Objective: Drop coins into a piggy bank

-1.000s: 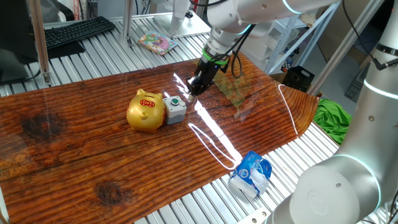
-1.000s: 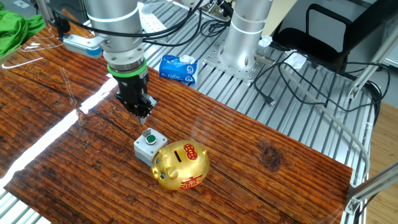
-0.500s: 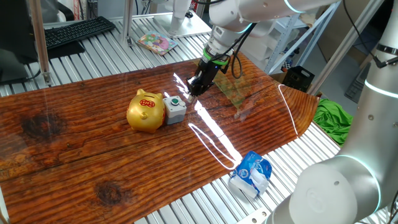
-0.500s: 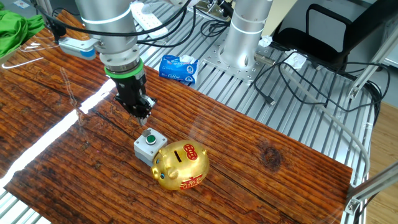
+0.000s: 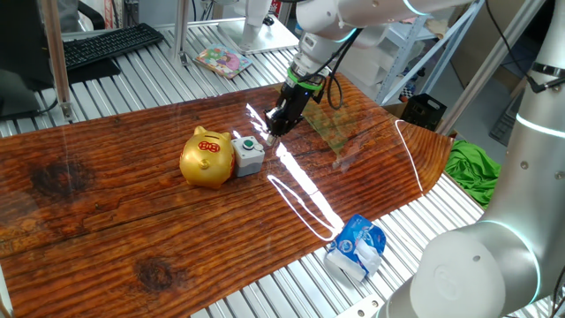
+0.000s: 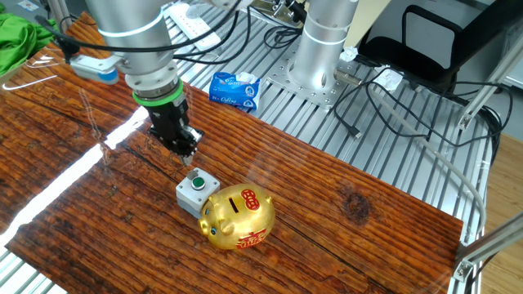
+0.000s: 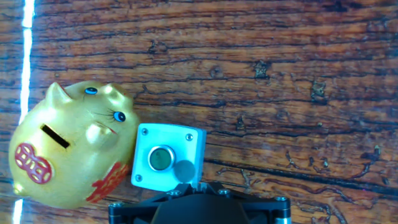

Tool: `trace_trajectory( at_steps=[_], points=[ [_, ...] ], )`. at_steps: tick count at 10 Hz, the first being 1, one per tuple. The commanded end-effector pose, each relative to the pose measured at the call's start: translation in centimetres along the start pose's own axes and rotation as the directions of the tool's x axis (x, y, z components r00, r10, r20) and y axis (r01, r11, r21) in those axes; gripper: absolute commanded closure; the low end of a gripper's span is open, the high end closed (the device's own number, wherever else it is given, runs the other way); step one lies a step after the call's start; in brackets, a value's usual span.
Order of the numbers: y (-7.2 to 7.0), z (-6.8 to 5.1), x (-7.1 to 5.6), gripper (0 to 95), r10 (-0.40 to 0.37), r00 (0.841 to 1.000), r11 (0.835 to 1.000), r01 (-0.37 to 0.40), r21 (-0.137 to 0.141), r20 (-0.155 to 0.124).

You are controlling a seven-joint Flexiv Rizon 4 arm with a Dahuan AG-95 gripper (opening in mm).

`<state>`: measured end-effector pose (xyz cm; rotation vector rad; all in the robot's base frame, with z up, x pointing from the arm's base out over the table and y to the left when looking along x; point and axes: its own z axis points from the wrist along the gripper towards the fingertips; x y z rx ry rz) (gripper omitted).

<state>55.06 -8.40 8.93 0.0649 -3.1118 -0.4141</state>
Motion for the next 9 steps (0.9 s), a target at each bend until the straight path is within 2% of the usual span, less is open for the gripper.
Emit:
trace_trajectory(
  at_steps=[1, 3, 7, 9],
  points=[
    [0.04, -0.05, 0.19, 95.0, 0.007, 1.0, 1.0, -0.007, -0.018, 0.0],
    [0.04, -0.05, 0.19, 95.0, 0.011, 1.0, 0.999, -0.011, -0.036, -0.007],
    [0.03, 0.01, 0.2, 95.0, 0.016, 1.0, 0.999, -0.017, -0.043, -0.014],
    [-0.02, 0.16, 0.22, 95.0, 0.022, 1.0, 0.998, -0.022, -0.056, -0.015]
  ],
)
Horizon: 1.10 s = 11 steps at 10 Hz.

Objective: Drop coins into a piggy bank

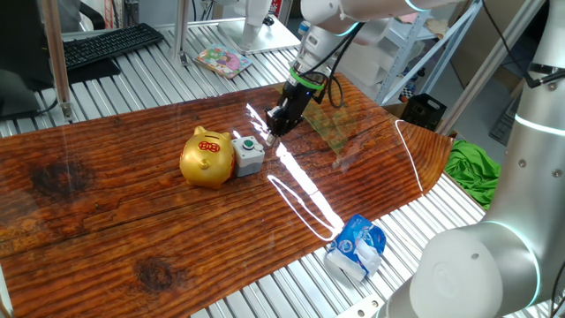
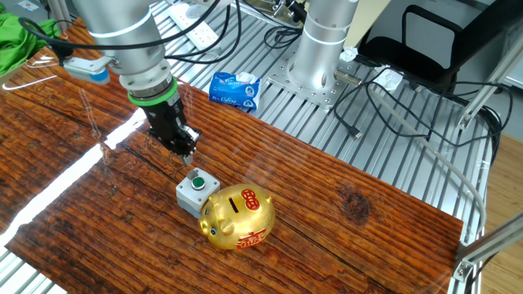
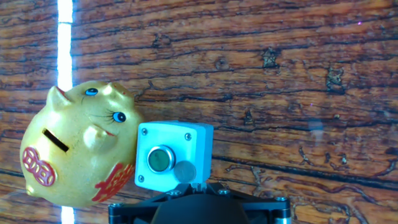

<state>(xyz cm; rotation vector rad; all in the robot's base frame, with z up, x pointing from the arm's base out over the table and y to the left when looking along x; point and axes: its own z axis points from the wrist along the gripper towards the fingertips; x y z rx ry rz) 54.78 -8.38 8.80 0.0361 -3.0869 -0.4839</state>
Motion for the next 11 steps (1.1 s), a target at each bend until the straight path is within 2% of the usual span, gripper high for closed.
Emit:
trace_trajectory(
  at_steps=[1, 3, 5, 7, 11],
  points=[
    [-0.01, 0.03, -0.06, 95.0, 0.004, 1.0, 1.0, -0.004, -0.014, -0.008],
    [-0.05, 0.13, -0.05, 95.0, 0.019, 1.0, 0.999, -0.02, -0.043, -0.017],
    [-0.1, 0.28, -0.04, 95.0, 0.027, 0.999, 0.998, -0.028, -0.054, -0.02],
    [-0.24, 0.65, -0.02, 95.0, 0.039, 0.999, 0.996, -0.04, -0.081, -0.02],
    [-0.33, 0.85, 0.0, 95.0, 0.041, 0.999, 0.995, -0.042, -0.094, -0.023]
  ],
)
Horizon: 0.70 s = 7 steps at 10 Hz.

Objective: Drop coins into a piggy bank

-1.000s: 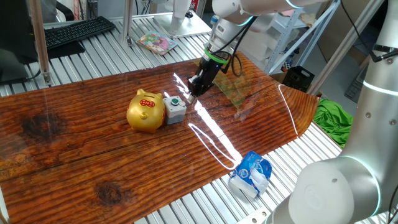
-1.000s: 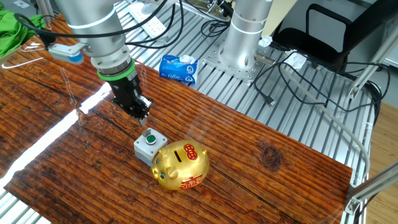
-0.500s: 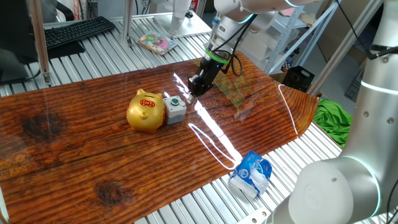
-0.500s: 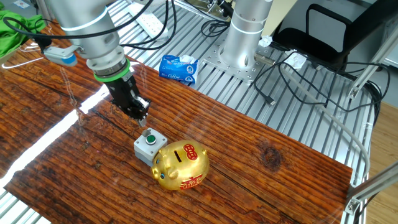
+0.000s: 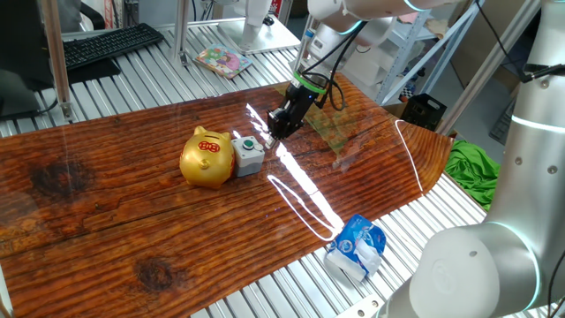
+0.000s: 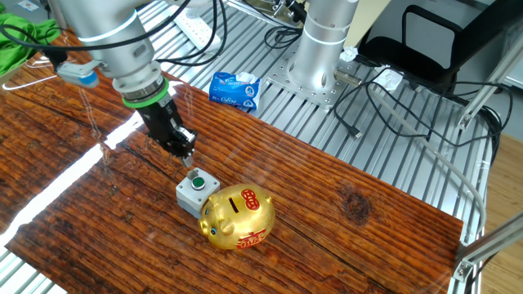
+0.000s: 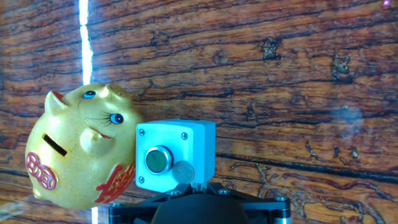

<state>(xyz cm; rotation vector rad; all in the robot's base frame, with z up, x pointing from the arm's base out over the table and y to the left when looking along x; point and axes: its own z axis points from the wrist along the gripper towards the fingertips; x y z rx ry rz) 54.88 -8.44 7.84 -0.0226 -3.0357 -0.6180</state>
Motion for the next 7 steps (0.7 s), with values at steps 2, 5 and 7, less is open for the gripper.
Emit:
trace_trajectory(
  at_steps=[2, 5, 7],
  points=[
    [-0.05, 0.09, 0.12, 95.0, 0.011, 1.0, 0.999, -0.011, -0.038, -0.007],
    [-0.14, 0.28, 0.15, 95.0, 0.012, 1.0, 0.997, -0.013, -0.07, -0.016],
    [-0.19, 0.38, 0.16, 95.0, 0.011, 1.0, 0.997, -0.012, -0.076, -0.018]
  ],
)
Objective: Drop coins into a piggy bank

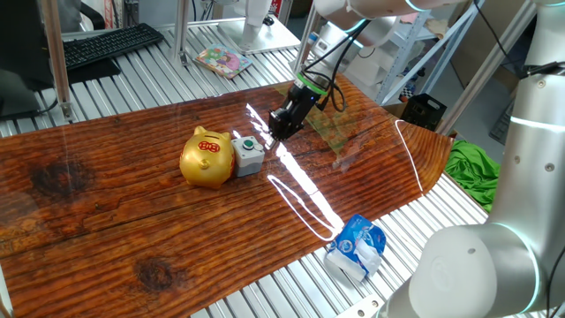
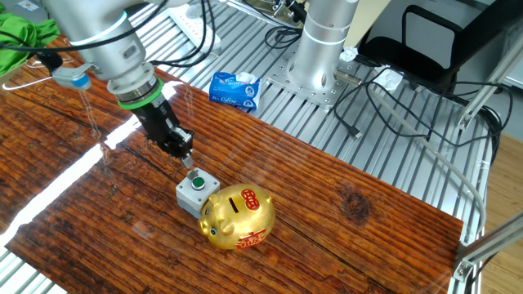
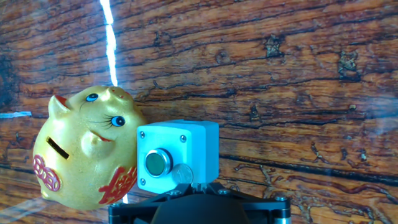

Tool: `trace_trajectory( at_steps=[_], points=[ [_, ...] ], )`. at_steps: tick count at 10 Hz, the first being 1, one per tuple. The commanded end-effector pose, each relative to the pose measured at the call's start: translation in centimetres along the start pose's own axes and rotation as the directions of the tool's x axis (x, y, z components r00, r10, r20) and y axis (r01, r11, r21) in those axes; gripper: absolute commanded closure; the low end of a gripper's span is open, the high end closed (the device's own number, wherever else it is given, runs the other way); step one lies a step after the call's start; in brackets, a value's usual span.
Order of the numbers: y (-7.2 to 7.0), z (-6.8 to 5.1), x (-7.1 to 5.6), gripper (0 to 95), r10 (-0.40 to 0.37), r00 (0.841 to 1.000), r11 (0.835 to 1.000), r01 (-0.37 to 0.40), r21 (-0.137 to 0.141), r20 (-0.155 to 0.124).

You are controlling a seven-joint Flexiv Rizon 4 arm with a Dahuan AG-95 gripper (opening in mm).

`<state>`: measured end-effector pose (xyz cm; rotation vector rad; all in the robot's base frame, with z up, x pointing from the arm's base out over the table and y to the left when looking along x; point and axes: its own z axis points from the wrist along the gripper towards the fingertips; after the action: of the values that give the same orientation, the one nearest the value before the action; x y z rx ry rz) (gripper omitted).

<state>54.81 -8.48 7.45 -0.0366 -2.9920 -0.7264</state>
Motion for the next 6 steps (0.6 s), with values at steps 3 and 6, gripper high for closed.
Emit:
trace_trajectory(
  at_steps=[3, 6],
  points=[
    [-0.09, 0.17, 0.12, 95.0, 0.0, 1.0, 1.0, 0.0, -0.017, -0.001],
    [-0.14, 0.18, 0.04, 95.0, 0.013, 1.0, 0.999, -0.013, -0.05, -0.004]
  ],
)
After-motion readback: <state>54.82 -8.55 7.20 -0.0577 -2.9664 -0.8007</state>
